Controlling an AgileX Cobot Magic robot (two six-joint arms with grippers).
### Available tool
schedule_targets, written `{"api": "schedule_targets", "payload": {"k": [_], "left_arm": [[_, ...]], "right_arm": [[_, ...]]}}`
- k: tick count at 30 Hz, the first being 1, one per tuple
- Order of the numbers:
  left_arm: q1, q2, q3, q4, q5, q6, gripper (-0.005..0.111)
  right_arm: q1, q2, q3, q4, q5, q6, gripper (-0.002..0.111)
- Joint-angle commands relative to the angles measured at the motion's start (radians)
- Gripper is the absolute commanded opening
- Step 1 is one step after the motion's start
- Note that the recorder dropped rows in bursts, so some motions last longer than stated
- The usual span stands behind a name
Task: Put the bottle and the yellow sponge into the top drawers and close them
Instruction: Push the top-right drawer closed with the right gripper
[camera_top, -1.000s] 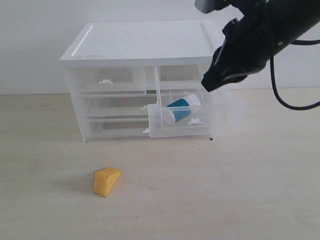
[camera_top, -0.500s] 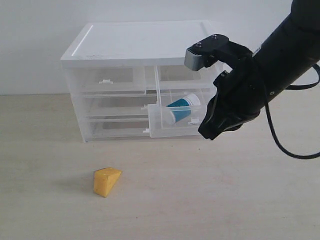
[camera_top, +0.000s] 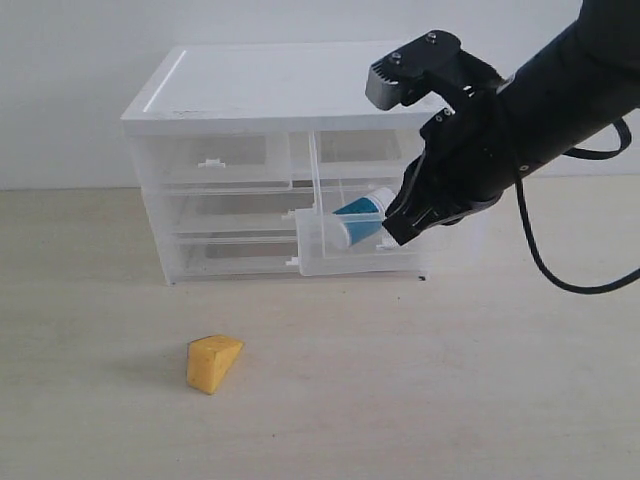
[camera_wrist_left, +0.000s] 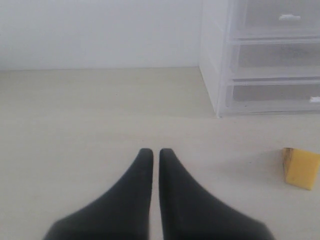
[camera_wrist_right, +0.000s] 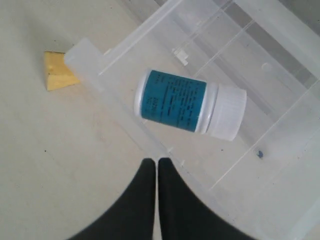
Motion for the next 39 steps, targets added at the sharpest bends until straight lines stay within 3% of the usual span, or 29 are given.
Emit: {"api": "schedule_targets", "payload": {"k": [1,10,39], "left_arm": [[0.004,-0.004,0.003,-0.004,0.0,0.003,0.004],[0.004,-0.004,0.003,-0.004,0.0,0.003,0.004],[0.004,-0.004,0.003,-0.004,0.0,0.003,0.004]], "right_arm": [[0.001,-0.004,0.002,-0.001,-0.004,-0.003,0.0],[0.001,0.016,0.001,-0.009,0.163,-0.037,0.0],[0.001,0.159,-0.007,-0.002,-0.381,-0.029,0.0]]}}
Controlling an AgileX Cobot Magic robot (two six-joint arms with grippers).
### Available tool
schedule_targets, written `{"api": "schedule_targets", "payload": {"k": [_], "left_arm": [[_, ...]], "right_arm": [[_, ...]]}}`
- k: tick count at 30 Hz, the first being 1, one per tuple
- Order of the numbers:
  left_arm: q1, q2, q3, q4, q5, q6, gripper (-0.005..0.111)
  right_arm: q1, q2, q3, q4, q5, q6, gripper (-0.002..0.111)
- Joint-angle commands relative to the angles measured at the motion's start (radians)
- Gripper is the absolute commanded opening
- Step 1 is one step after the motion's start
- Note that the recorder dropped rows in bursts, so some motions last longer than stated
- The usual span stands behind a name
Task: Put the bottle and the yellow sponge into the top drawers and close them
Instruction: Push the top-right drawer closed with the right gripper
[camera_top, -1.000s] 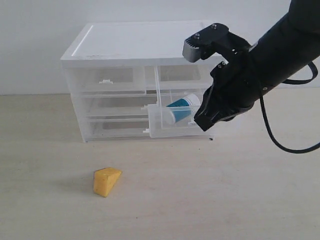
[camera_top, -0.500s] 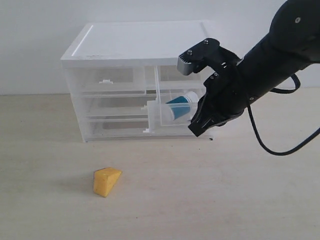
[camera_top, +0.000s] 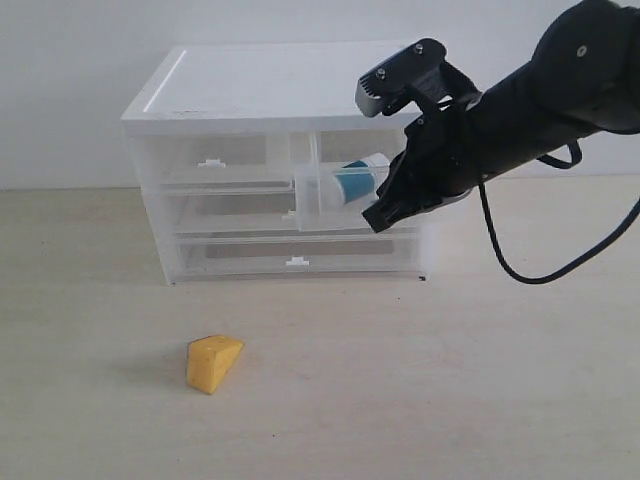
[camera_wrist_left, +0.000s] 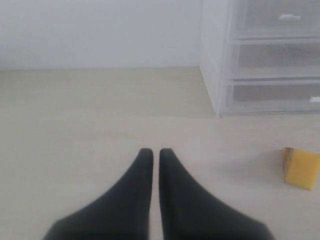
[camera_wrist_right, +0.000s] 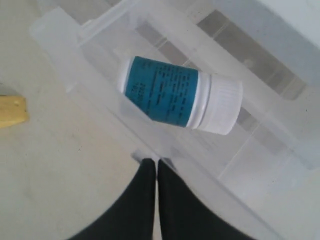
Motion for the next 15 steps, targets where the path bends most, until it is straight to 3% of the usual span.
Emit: {"api": "schedule_targets", "payload": {"k": [1,15], "left_arm": [[0.004,-0.004,0.003,-0.004,0.0,0.003,0.004],[0.004,-0.004,0.003,-0.004,0.0,0.003,0.004]], "right_arm": [[-0.001,0.048,-0.005,0.0,-0.115,-0.006,0.0],[-0.001,0.125,-0.005,0.002,-0.479,-0.001,0.0]]}}
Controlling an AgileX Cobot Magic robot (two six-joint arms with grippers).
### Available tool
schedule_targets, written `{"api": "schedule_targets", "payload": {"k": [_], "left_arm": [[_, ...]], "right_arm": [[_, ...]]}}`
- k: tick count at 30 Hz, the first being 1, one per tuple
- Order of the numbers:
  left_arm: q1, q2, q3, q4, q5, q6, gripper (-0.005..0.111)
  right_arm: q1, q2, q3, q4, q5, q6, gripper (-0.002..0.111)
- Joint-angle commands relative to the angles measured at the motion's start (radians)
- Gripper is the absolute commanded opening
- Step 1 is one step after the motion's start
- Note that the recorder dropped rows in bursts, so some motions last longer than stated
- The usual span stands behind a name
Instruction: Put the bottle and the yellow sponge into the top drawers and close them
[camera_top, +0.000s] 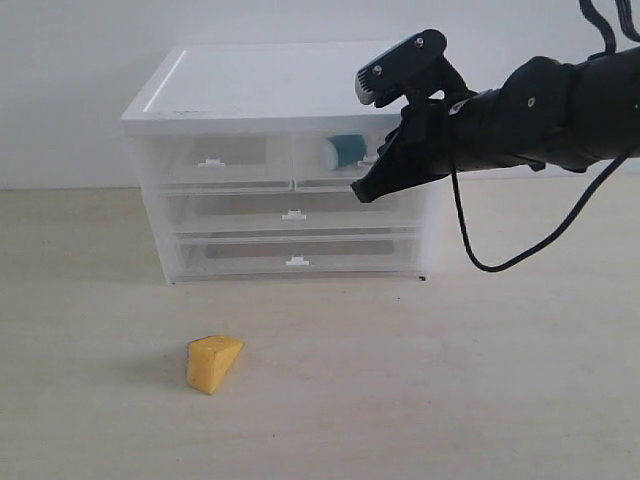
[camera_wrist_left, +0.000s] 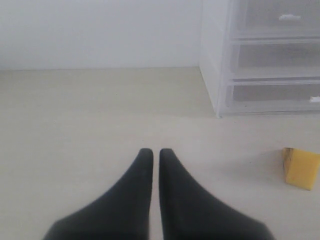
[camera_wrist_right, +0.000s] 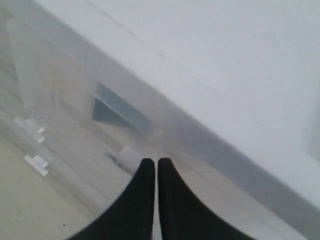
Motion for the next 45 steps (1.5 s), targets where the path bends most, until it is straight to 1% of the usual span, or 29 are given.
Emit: {"api": "schedule_targets", "payload": {"k": [1,4,5,11,15,18,22,28,32,36,40,45], "left_arm": [[0.004,-0.004,0.003,-0.004,0.0,0.003,0.004],[0.004,-0.004,0.003,-0.004,0.0,0.003,0.004],[0.004,-0.004,0.003,-0.004,0.0,0.003,0.004],[0.004,-0.004,0.003,-0.004,0.0,0.003,0.004],[0.004,-0.004,0.003,-0.004,0.0,0.003,0.004],[0.004,-0.004,0.003,-0.004,0.0,0.003,0.004],[0.004,-0.004,0.003,-0.004,0.0,0.003,0.004],[0.004,-0.004,0.003,-0.004,0.0,0.003,0.004],[0.004,-0.004,0.003,-0.004,0.0,0.003,0.004],[0.004,-0.004,0.003,-0.004,0.0,0.003,0.004],[0.004,-0.004,0.003,-0.004,0.0,0.003,0.004],[0.004,-0.004,0.003,-0.004,0.0,0.003,0.004]], "right_arm": [[-0.007,0.019,0.0,-0.006,-0.089,0.013,0.0],[-0.007,0.019,0.0,-0.006,-0.083,0.021,0.0],[-0.007,0.013,0.0,-0.006,-0.052,0.025,0.0],[-0.007,-0.1,0.0,-0.023,0.253,0.012,0.0],[-0.007,-0.177,0.0,-0.136,0.457,0.034,0.0],[-0.027,-0.23,0.0,-0.266,0.593,0.157,0.0],[-0.111,-0.287,0.0,-0.397,0.729,0.318,0.0],[-0.27,-0.359,0.0,-0.41,0.848,0.449,0.0],[-0.343,-0.435,0.012,-0.406,0.87,0.479,0.0],[-0.367,-0.605,0.111,-0.41,0.723,0.523,0.0],[-0.367,-0.778,0.255,-0.406,0.518,0.561,0.0],[-0.367,-0.981,0.421,-0.398,0.355,0.606,0.0]]}}
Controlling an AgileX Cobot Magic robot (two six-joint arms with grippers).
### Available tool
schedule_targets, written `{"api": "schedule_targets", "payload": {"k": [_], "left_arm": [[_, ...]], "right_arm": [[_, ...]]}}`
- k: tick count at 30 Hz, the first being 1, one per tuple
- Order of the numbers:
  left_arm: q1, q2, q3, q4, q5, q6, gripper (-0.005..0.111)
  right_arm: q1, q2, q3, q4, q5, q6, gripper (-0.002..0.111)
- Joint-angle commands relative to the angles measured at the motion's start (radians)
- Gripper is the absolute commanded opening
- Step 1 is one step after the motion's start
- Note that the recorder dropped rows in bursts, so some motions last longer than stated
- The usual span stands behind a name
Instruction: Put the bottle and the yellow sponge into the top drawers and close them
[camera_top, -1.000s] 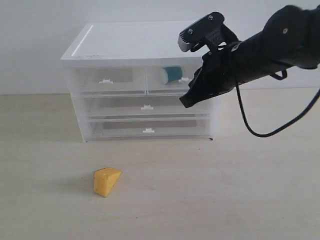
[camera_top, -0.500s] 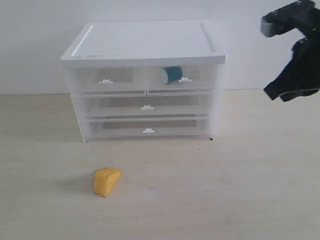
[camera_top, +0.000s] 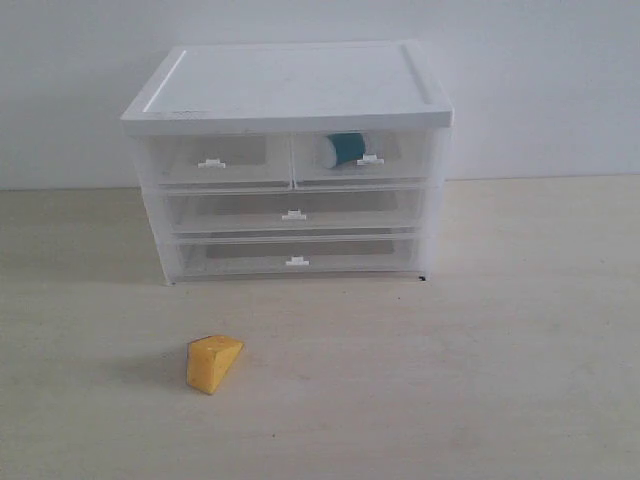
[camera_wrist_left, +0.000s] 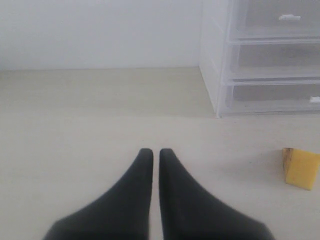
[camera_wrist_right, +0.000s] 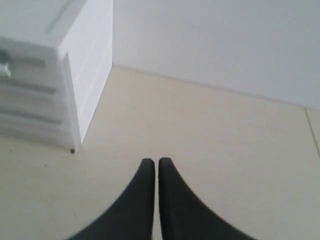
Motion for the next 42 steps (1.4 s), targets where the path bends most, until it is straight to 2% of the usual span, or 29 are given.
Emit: {"api": "schedule_targets", "payload": {"k": [1,7,13,16,38,42], "left_arm": [[0.004,-0.004,0.003,-0.004,0.0,0.003,0.004],[0.004,-0.004,0.003,-0.004,0.0,0.003,0.004],[0.004,-0.004,0.003,-0.004,0.0,0.003,0.004],[0.004,-0.004,0.003,-0.004,0.0,0.003,0.004],[0.004,-0.004,0.003,-0.004,0.0,0.003,0.004],[0.004,-0.004,0.003,-0.004,0.0,0.003,0.004]], "right_arm": [[-0.003,-0.222,0.177,0.011,-0.183,0.036,0.0],[-0.003,-0.492,0.381,0.035,-0.319,0.042,0.0],[-0.003,-0.583,0.403,0.031,-0.294,0.031,0.0],[-0.003,-0.609,0.403,0.016,-0.306,-0.027,0.0],[-0.003,-0.615,0.403,0.016,-0.21,-0.019,0.0],[-0.003,-0.654,0.45,0.003,-0.22,-0.014,0.0]]}}
